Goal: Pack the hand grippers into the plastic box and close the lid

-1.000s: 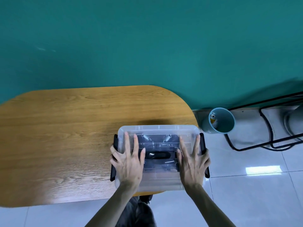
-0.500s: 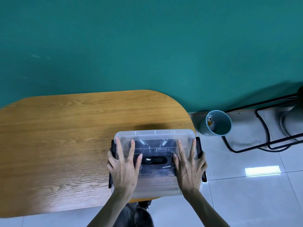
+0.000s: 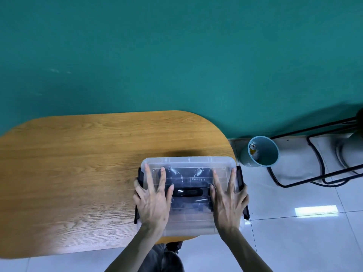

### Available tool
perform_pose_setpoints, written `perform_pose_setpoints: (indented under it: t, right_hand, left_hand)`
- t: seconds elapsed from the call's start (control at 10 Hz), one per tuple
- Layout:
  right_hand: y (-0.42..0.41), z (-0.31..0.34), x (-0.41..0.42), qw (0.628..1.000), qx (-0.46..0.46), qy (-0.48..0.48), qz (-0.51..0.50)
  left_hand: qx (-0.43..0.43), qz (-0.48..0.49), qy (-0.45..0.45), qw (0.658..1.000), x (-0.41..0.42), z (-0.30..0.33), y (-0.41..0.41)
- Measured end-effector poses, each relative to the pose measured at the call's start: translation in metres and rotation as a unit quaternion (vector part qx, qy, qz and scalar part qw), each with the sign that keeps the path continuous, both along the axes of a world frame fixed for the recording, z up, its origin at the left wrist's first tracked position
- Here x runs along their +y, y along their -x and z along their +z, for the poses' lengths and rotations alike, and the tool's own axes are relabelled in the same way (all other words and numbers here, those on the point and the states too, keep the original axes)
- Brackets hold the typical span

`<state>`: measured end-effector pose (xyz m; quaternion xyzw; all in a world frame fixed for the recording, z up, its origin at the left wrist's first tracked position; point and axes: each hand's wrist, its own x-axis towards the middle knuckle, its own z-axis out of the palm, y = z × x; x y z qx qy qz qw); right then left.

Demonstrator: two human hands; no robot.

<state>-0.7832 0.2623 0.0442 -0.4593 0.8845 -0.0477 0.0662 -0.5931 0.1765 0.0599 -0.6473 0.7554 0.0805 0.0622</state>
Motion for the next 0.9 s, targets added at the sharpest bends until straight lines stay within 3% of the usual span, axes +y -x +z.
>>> perform_pose_setpoints:
  t: [0.6,0.9]
  right_hand:
    - [-0.003,0.004,-0.002,0.999,-0.005,-0.027,0.040]
    - [-0.003,0.045,-0.029,0.990,-0.006,-0.017,0.140]
  left_hand:
    - [0.015,-0.021,-0.060,0.998,-0.004,0.004,-0.004]
    - [0.008,-0.115,-0.075,0.991,-0.019,0.040,-0.023]
